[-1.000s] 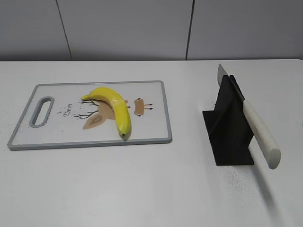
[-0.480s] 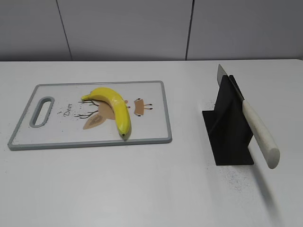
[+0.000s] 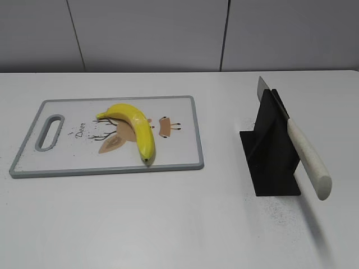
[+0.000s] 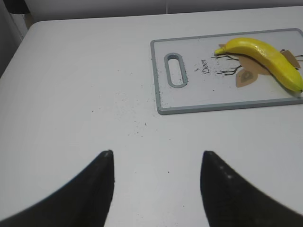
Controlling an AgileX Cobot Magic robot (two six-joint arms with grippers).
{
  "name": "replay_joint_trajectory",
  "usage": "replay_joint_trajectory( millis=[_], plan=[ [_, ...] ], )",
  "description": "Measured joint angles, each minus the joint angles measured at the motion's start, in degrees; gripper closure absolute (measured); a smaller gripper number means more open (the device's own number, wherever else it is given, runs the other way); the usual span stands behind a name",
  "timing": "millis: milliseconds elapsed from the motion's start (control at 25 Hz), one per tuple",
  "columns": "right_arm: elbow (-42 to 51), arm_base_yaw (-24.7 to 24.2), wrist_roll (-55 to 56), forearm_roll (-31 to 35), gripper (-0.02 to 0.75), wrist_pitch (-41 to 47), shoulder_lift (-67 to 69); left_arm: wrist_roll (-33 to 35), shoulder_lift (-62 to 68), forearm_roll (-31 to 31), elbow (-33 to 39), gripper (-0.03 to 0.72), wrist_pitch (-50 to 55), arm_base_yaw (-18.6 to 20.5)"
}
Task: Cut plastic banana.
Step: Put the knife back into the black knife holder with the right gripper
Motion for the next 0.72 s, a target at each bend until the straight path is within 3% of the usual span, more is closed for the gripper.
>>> replay_joint_trajectory(
  millis=[240,720],
  plan=[
    [1.25,0.0,0.0,-0.11,0.147,4.39,-3.71,0.0,0.0,0.0,0.0,0.125,0.0,0.0],
    [1.4,-1.05,0.0,-0.27,0.147,4.77,-5.58,0.0,0.0,0.0,0.0,0.125,0.0,0.0]
  ],
)
